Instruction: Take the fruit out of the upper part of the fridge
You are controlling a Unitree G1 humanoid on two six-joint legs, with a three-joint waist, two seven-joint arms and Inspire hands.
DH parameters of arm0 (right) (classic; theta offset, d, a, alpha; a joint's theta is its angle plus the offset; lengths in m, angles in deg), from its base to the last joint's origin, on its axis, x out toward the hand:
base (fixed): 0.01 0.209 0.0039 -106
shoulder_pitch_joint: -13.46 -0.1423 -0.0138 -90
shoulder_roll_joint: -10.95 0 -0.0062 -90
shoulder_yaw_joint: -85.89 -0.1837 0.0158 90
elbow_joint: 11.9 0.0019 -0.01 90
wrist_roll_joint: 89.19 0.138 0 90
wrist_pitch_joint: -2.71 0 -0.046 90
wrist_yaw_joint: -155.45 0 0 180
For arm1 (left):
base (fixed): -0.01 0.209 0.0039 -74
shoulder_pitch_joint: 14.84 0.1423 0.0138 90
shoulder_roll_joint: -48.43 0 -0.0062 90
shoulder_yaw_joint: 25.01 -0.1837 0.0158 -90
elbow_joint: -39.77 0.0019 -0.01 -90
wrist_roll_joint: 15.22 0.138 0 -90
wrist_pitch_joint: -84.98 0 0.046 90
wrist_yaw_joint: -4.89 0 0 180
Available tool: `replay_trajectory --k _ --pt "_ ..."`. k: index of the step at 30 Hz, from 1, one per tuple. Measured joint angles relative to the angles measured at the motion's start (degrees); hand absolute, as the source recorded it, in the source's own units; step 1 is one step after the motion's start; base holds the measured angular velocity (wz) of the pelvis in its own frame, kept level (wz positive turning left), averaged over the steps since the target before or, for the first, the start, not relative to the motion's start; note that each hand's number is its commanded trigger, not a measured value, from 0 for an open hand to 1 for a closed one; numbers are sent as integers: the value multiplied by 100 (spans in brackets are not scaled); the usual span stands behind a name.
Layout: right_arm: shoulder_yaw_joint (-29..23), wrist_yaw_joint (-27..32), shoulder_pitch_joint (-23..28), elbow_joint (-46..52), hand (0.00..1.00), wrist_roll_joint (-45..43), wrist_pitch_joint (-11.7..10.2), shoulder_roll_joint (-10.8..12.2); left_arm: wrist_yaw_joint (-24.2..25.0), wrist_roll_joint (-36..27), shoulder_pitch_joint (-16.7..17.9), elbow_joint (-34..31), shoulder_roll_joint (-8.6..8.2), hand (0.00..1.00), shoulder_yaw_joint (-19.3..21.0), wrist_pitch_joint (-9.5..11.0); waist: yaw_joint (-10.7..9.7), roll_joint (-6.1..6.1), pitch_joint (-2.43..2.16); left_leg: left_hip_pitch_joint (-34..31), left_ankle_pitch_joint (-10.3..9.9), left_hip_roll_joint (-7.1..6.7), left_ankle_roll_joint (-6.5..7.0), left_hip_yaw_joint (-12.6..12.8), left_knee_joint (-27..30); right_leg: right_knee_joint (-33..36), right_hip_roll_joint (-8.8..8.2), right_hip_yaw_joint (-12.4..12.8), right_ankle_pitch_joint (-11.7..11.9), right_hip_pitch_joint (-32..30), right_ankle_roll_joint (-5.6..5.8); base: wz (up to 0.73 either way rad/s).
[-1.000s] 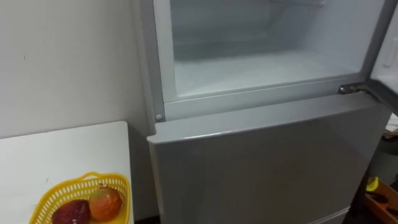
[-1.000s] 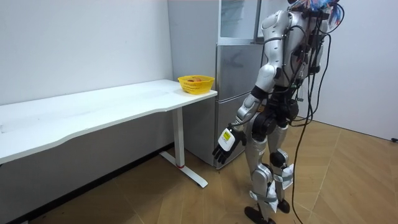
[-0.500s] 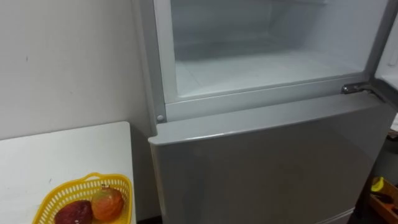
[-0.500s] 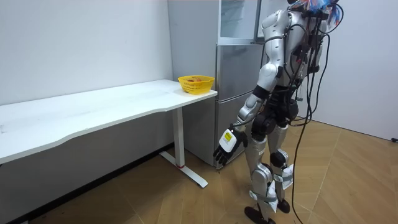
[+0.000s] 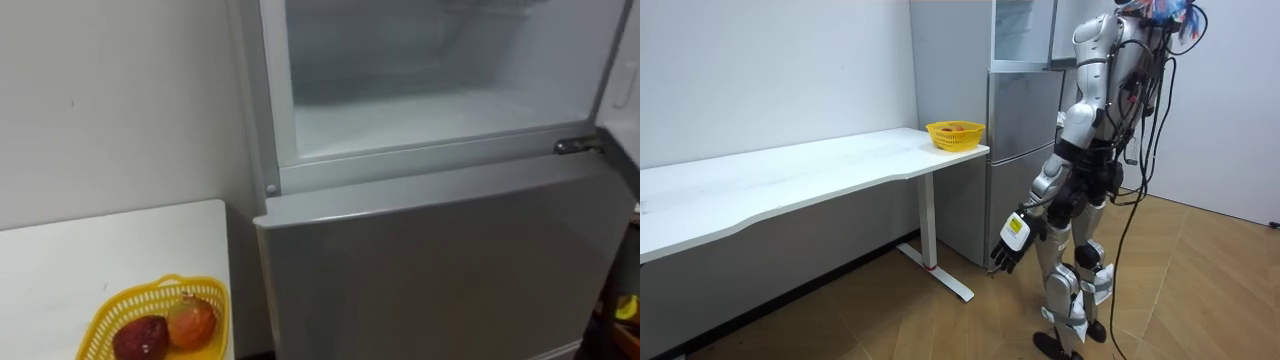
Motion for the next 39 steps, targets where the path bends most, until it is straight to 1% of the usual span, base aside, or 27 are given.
replay_trajectory --k 4,6,9,10,12,16,18,21,22,24,26,28,29,30,39 --pt "375 -253 8 39 0 -18 87 2 -3 -1 41 9 4 0 -216 -85 9 -33 -9 5 0 2 0 -14 3 -5 2 -15 11 1 2 0" --pt "462 -306 11 39 0 -25 116 7 -3 4 33 8 2 0 -314 -149 65 -62 -18 5 0 2 0 -30 8 -6 0 -33 20 3 -4 0" --pt "635 -341 25 39 0 -188 122 9 16 4 -23 6 2 0 -406 -174 125 -86 -24 17 1 5 0 -48 7 -24 -1 -66 32 77 -8 0" --pt "672 -349 24 39 0 -229 120 9 17 4 -31 5 2 0 -423 -176 129 -88 -24 17 1 5 0 -49 7 -28 -1 -67 32 79 -8 0" --pt "840 -440 23 39 0 -371 121 8 15 -2 -52 4 26 0 -582 -193 142 -88 -26 26 1 8 0 -50 7 -27 0 -73 33 88 -10 0" --pt "1113 -603 18 38 0 -417 126 6 15 1 -105 -5 29 0 -652 -219 164 -89 -25 21 2 10 -2 -76 7 -30 2 -107 34 103 -12 4" --pt "1257 -701 15 23 0 -503 145 5 8 2 -110 -5 54 0 -774 -243 184 -87 -23 23 2 10 -2 -80 8 -42 1 -117 35 123 -14 2" --pt "1488 -841 11 21 0 -616 368 3 -2 -6 -124 -7 64 0 -854 -283 297 -104 -12 58 2 8 -2 -87 18 -118 0 -137 49 185 -13 6" --pt "1531 -865 3 21 0 -623 399 3 -2 -7 -129 -7 64 0 -854 -291 312 -109 -9 60 2 7 -2 -90 18 -122 -1 -139 49 185 -13 9" --pt "1701 -958 -7 21 0 -630 531 3 -1 -8 -131 -14 62 0 -856 -298 423 -125 -1 71 2 5 -3 -98 18 -142 -2 -160 49 186 -12 5" --pt "1743 -990 8 20 0 -626 553 27 1 -8 -128 -30 56 0 -856 -300 458 -121 2 61 2 0 -3 -124 18 -160 -4 -173 51 197 -8 6" --pt "1736 -1006 9 20 0 -629 577 21 7 -8 -99 -30 43 0 -857 -317 440 -117 3 13 2 0 -3 -145 18 -212 2 -202 78 208 -5 3" --pt "1729 -1020 8 20 0 -653 576 22 12 5 -104 -30 43 0 -851 -358 440 -106 8 6 2 2 -3 -155 19 -216 2 -222 84 224 -9 0" --pt "1725 -1022 11 19 0 -650 560 22 15 7 -101 -28 40 0 -850 -398 443 -109 28 8 2 3 -3 -160 18 -219 2 -232 84 240 -9 0" --pt "1731 -1081 38 -31 0 -642 574 22 14 -2 -137 58 30 0 -845 -413 455 -107 24 31 2 2 -3 -169 19 -223 2 -243 85 253 -10 0"
